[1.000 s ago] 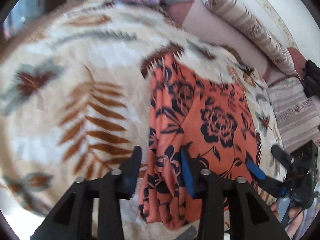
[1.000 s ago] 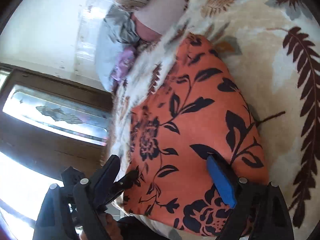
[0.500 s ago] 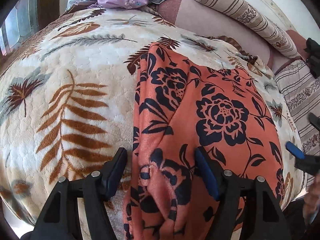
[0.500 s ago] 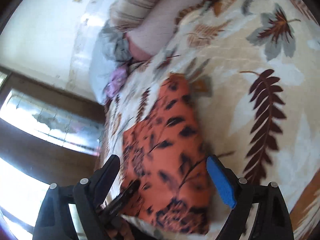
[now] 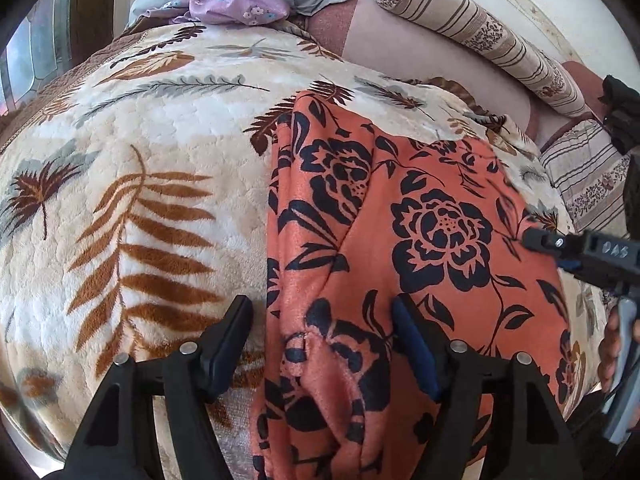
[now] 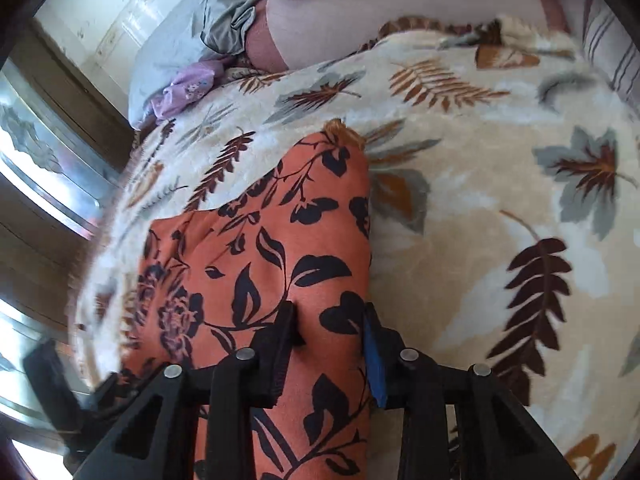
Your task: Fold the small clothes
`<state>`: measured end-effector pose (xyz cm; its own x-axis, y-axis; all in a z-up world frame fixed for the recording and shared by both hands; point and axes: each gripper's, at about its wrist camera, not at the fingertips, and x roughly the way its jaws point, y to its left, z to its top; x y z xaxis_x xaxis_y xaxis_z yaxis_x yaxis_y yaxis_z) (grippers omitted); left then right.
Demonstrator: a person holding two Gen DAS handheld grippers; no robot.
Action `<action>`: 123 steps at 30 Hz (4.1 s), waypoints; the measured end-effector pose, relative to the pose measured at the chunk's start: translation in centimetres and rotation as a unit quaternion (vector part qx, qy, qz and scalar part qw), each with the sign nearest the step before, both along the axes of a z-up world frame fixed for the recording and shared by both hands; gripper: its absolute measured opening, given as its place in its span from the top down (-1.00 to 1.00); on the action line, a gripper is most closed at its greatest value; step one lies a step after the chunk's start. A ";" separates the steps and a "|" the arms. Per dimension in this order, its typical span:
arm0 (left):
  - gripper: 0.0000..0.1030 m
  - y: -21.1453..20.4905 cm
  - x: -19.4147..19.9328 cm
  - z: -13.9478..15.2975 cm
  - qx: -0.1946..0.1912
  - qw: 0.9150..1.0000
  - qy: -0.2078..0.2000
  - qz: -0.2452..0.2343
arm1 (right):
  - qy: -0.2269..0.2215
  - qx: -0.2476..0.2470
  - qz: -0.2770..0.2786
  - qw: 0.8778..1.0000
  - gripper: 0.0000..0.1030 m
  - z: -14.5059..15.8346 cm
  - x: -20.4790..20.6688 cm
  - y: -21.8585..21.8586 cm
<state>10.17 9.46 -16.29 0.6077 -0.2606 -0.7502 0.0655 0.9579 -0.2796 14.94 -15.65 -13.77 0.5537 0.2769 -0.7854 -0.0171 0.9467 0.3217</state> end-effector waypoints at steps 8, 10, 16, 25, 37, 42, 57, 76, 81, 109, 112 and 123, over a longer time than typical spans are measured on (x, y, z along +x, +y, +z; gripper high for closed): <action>-0.45 0.5 -0.1 0.0 -0.009 1.000 0.000 -0.002 | 0.037 0.169 -0.064 0.983 -0.53 -1.5 -4.4 -4.4; -0.45 0.5 -0.1 0.0 -0.008 1.000 0.001 -0.001 | 0.048 0.191 -0.058 0.979 -0.57 -2.4 -6.1 -4.3; -0.45 0.6 -0.4 0.0 -0.009 1.000 -0.001 0.001 | 0.026 0.023 0.004 0.999 0.26 -0.7 -7.8 1.3; -0.46 0.4 -0.4 0.0 -0.005 1.000 -0.005 0.001 | 0.039 0.014 -0.014 0.999 -0.48 -3.3 -8.0 0.6; -0.38 1.6 -3.4 3.6 -0.006 0.993 -0.111 0.050 | 0.039 0.010 0.017 0.999 -0.18 -4.0 -8.6 1.8; -0.42 -2.7 -1.8 0.0 0.087 0.995 -0.030 -0.032 | 0.056 0.063 0.015 0.996 -0.31 -4.2 -8.3 0.0; -0.48 -1.0 -1.7 0.0 0.028 0.999 -0.024 -0.017 | 0.049 0.073 0.003 0.996 0.11 -3.3 1.0 -1.7; -0.33 3.1 -5.0 3.5 -0.061 0.996 -0.057 0.013 | -0.059 0.047 0.005 0.997 -0.48 3.0 -7.0 -0.1; 0.30 3.1 -4.9 -0.2 -0.091 0.995 0.051 -0.006 | 0.011 0.085 0.045 0.995 -0.67 -1.4 -7.4 1.5; -0.54 1.2 3.1 0.3 -0.024 0.999 0.024 0.004 | 0.034 0.078 0.026 0.996 -0.08 -3.6 -1.7 -1.5; -0.54 1.3 3.0 0.3 -0.023 1.000 0.019 0.001 | 0.035 0.051 0.029 0.998 0.02 -2.8 -1.5 -0.6; -0.54 1.6 2.5 0.3 -0.033 0.999 0.016 -0.004 | 0.065 0.077 -0.016 0.995 -0.54 -2.1 -2.3 -1.0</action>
<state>12.70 11.10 -16.03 0.5815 -0.3155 -0.7499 0.0642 0.9367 -0.3443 12.60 -16.69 -15.86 0.4610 0.3826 -0.8007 0.0630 0.8859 0.4596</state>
